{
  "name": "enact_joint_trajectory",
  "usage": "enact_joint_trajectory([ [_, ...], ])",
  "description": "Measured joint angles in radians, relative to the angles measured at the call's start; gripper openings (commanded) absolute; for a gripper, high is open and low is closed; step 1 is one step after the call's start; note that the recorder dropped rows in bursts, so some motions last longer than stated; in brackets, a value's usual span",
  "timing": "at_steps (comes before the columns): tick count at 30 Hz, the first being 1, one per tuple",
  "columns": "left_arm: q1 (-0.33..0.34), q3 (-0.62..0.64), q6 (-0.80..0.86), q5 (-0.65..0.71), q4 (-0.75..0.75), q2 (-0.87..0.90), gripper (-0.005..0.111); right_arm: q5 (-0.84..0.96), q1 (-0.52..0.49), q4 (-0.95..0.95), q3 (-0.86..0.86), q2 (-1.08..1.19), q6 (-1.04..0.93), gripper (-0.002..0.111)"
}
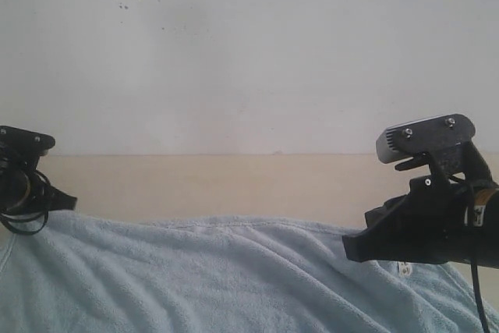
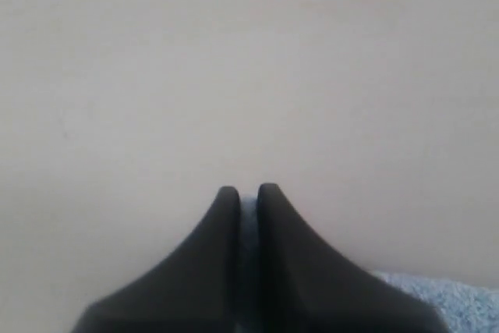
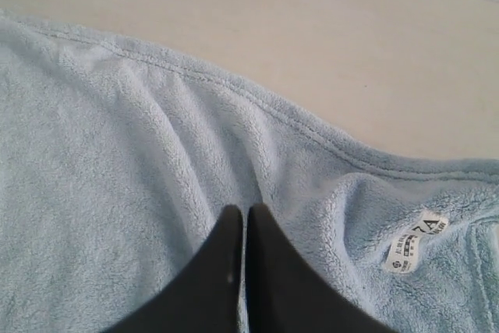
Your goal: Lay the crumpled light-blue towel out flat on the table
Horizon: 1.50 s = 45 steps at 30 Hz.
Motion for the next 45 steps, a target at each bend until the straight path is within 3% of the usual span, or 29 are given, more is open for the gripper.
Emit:
enact_joint_trajectory([
  [6, 0.0, -0.049, 0.0, 0.007, 0.0, 0.0, 0.004, 0.0, 0.0, 0.0, 0.0, 0.0, -0.004, 0.002],
  [12, 0.004, -0.049, 0.02, 0.107, -0.053, 0.0, 0.004, 0.018, 0.0, 0.0, 0.0, 0.0, -0.004, 0.002],
  [18, 0.012, -0.049, 0.315, 0.021, -0.383, -0.004, 0.006, 0.035, 0.0, 0.0, 0.0, 0.0, -0.004, 0.002],
  [20, 0.012, -0.049, 0.417, -0.021, -0.476, -0.019, 0.016, 0.04, 0.0, 0.0, 0.0, 0.0, -0.004, 0.002],
  [25, 0.012, -0.049, 0.555, -0.145, -0.61, -0.111, 0.054, 0.047, 0.0, 0.0, 0.0, 0.0, -0.004, 0.002],
  [27, 0.012, -0.049, 0.562, -0.161, -0.625, -0.157, 0.059, 0.049, 0.0, 0.0, 0.0, 0.0, -0.021, 0.002],
  [31, 0.01, -0.049, 0.565, -0.127, -0.674, -0.256, 0.058, 0.057, -0.03, 0.0, -0.013, 0.014, -0.073, 0.002],
  [36, 0.01, 0.005, 0.568, -0.108, -0.735, -0.376, 0.058, 0.107, -0.188, 0.0, -0.131, 0.121, -0.09, 0.002],
  [40, 0.006, 0.113, 0.568, -0.122, -0.812, -0.475, 0.054, 0.144, -0.286, 0.0, -0.266, 0.246, -0.09, 0.002],
  [45, -0.056, 0.276, 0.575, -0.142, -0.86, -0.55, 0.051, 0.213, -0.299, 0.0, -0.431, 0.432, -0.12, 0.002],
])
